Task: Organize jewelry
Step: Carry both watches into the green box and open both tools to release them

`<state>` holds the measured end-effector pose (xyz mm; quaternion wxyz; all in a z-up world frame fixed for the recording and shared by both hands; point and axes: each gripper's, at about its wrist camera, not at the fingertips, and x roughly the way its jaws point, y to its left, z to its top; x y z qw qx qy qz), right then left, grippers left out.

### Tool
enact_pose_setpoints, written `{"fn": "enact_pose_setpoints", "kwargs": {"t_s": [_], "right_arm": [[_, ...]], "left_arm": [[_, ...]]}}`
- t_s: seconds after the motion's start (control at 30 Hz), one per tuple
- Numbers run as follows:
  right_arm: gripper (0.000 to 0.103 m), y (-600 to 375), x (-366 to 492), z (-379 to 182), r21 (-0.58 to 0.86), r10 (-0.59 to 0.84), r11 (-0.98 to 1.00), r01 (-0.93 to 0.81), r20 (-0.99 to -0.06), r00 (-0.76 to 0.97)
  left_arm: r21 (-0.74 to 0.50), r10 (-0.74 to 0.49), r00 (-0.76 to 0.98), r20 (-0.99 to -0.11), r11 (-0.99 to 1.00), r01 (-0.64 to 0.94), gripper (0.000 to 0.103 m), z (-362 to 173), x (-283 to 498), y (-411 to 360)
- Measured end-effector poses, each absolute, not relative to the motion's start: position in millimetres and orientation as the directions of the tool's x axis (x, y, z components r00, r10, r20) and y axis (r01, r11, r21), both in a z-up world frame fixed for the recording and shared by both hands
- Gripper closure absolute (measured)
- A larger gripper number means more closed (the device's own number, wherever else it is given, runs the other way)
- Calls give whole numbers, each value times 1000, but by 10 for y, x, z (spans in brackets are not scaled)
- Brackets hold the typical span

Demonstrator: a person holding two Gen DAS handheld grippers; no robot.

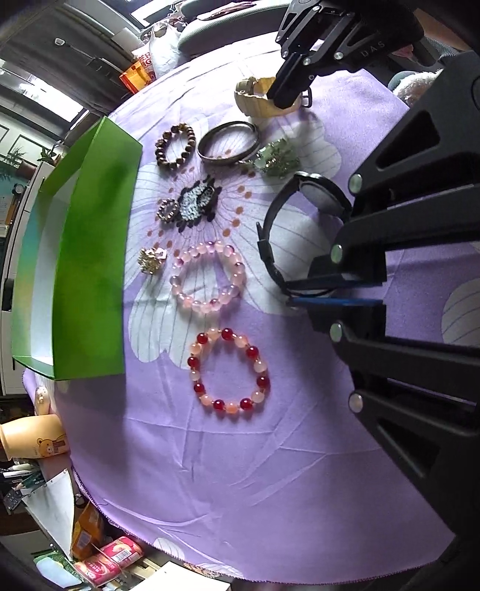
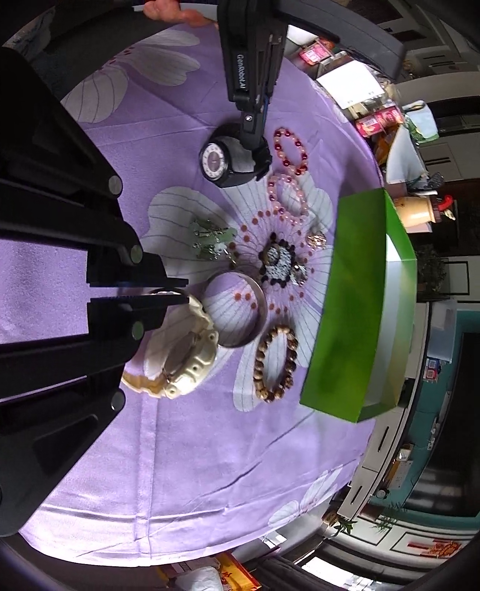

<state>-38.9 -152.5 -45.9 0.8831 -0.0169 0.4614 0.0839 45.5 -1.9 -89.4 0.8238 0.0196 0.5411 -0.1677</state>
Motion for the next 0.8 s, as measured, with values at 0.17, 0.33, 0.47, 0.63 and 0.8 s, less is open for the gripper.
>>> {"fn": "enact_pose_setpoints", "kwargs": {"t_s": [0.17,0.33,0.47,0.63,0.8], "right_arm": [[100,-1616,-413,-265,77,150,986,-146,-790,595],[100,-1636,-366,-50,89,165,985,-150,-752,638],[100,-1649,-239,101,80,155,987,-142,-727,669],[100,-1697,6,289,63,135,990,-127,-692,709],[100,-1755,339,435,65,124,992,-108,-664,738]], "left_arm": [[-143,-268,397,-878,938,317,100,-714,429,-60],[-135,-283,440,-852,931,338,100,-487,482,-124],[-126,-290,477,-830,930,345,100,-306,619,-182],[-97,-278,534,-798,935,342,100,-107,849,-253],[-87,-270,577,-770,942,325,100,52,1146,-321]]}}
